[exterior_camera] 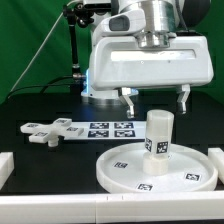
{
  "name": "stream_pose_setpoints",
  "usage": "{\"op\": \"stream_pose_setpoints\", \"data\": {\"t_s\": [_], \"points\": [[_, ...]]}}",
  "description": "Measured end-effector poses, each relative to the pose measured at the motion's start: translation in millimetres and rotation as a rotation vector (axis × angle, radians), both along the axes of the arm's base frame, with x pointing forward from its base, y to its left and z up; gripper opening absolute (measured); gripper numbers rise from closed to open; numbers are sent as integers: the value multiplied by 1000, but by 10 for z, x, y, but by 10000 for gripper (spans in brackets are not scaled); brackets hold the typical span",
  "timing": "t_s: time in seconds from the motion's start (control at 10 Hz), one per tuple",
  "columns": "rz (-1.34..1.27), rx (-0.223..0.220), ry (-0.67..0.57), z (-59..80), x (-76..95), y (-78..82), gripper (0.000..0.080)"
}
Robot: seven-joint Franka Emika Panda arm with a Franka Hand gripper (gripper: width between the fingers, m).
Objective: Assemble round table
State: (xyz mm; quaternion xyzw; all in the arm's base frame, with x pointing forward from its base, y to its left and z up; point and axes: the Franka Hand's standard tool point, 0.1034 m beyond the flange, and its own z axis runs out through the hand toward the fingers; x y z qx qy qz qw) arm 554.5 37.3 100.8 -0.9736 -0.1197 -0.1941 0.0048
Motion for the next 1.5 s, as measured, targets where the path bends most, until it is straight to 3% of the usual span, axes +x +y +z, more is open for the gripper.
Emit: {"op": "stream_pose_setpoints", "data": {"t_s": [0.2, 0.4, 0.7, 1.3, 1.4, 1.5], "points": [[3, 9, 91, -110, -29, 1, 648], [10, 30, 244, -93, -4, 55, 648], [24, 36, 430, -103, -3, 12, 648], [60, 30, 412, -131, 64, -3, 621], [64, 29, 412, -136, 69, 0, 450], [64, 29, 412, -136, 69, 2, 406]]}}
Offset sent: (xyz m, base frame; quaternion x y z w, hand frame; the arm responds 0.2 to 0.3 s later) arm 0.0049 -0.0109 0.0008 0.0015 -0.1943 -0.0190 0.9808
